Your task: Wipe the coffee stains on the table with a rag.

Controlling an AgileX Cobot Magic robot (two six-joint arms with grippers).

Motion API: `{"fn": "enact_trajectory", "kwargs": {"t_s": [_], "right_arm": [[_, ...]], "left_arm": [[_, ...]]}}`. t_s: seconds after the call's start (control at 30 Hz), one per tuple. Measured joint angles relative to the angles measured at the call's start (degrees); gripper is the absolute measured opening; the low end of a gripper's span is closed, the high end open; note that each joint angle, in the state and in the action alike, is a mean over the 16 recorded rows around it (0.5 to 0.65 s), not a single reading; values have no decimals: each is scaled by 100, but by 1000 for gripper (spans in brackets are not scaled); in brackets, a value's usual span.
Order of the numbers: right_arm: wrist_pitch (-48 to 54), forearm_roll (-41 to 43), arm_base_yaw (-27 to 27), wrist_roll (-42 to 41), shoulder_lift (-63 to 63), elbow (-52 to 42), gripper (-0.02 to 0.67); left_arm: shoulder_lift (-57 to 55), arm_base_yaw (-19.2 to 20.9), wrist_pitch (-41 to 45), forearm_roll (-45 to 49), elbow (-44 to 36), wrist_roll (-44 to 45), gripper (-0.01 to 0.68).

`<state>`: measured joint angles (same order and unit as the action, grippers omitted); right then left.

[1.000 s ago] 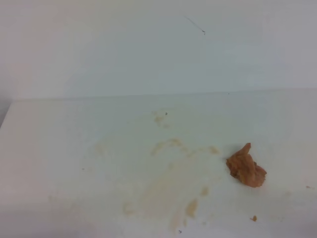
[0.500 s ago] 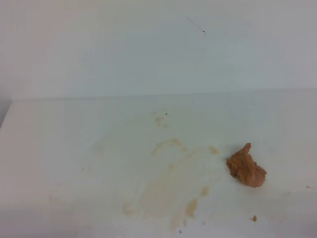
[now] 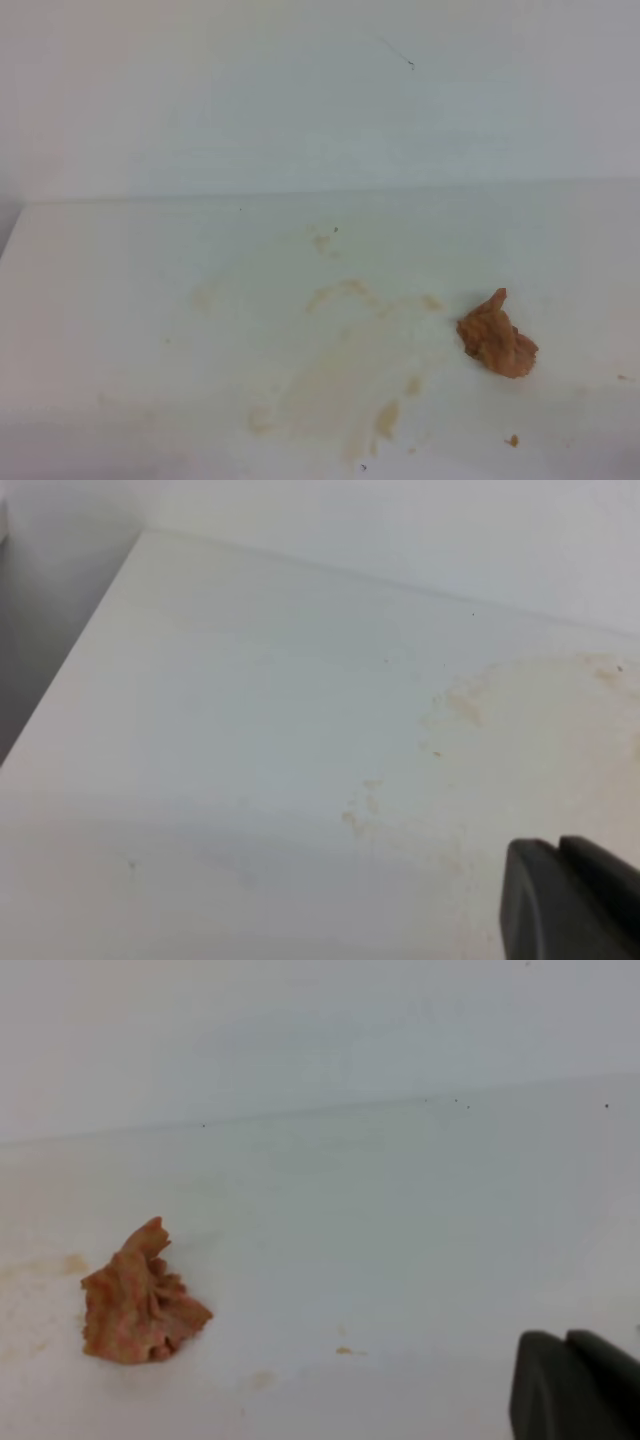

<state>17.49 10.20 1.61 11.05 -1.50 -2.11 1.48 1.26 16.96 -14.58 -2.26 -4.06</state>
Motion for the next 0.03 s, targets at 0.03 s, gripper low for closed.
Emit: {"fn": "enact_trajectory", "kwargs": {"t_s": [0.03], "right_arm": [[-1, 0, 0, 0, 0, 0, 3]], "left_arm": [[0, 0, 0, 0, 0, 0, 1]]}}
